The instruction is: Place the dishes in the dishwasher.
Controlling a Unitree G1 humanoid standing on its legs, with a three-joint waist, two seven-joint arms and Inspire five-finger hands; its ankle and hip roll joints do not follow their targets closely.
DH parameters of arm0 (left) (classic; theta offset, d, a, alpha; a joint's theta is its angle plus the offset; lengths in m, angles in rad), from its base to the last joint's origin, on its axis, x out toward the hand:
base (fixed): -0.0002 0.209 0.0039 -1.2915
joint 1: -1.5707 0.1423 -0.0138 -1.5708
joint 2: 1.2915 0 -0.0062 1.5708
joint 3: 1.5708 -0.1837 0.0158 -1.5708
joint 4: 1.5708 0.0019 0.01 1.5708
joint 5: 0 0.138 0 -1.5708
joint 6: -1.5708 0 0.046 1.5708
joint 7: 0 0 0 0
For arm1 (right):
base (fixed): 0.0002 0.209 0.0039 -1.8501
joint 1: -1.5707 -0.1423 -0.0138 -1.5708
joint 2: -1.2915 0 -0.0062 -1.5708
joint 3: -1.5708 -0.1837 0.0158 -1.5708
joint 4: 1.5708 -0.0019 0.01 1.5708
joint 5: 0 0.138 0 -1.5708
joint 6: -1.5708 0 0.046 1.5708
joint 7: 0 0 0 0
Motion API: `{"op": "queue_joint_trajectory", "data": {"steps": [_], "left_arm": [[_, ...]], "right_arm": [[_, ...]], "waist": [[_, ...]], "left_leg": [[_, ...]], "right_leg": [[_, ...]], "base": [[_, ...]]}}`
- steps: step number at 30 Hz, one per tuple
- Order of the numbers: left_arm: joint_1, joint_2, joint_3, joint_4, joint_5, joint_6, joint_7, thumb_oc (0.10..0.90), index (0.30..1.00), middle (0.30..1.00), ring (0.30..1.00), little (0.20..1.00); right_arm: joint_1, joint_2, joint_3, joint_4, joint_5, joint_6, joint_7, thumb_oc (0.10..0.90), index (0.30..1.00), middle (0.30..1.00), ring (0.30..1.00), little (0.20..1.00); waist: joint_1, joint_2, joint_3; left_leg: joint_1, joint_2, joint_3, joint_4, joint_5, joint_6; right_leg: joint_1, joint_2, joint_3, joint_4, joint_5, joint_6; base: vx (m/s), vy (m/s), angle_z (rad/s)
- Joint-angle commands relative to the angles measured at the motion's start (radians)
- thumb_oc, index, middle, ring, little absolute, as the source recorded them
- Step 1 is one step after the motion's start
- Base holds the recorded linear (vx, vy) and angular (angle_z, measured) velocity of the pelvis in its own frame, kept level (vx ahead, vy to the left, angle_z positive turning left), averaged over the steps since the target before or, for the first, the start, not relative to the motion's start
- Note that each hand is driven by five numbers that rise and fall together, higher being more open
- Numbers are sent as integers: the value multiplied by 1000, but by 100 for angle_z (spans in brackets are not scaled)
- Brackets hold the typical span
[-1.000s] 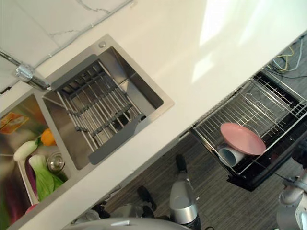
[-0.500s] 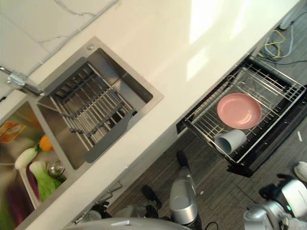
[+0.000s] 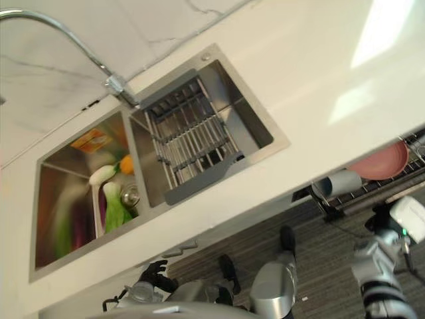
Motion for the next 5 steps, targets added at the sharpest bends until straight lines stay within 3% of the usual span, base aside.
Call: {"op": "queue_joint_trajectory", "data": {"steps": [1,2,5], "left_arm": [[-44,27,41,37,-248,-35,-91,800,900,900,900,900],[-41,26,53,45,-262,-36,-92,800,900,900,900,900],[-41,22,63,60,-265,-38,-101,800,900,900,900,900]], "right_arm": [[-254,-56,50,-72,-126,-135,33,580,571,571,571,571],[-232,-35,34,-59,-110,-139,28,800,900,900,900,900],[-184,31,16,-18,-39,-174,23,800,900,900,900,900]], "waist": [[85,-69,-40],[88,-72,-43],[89,-84,-45]], "left_leg": [[7,6,-35,31,-5,-71],[6,9,-50,31,-2,-72],[2,14,-83,28,5,-77]], "right_leg": [[85,-23,-20,56,-188,40],[97,-22,-36,55,-192,37],[117,-15,-70,52,-199,31]], "base": [[23,-134,71],[9,-78,68],[1,-94,82]]}}
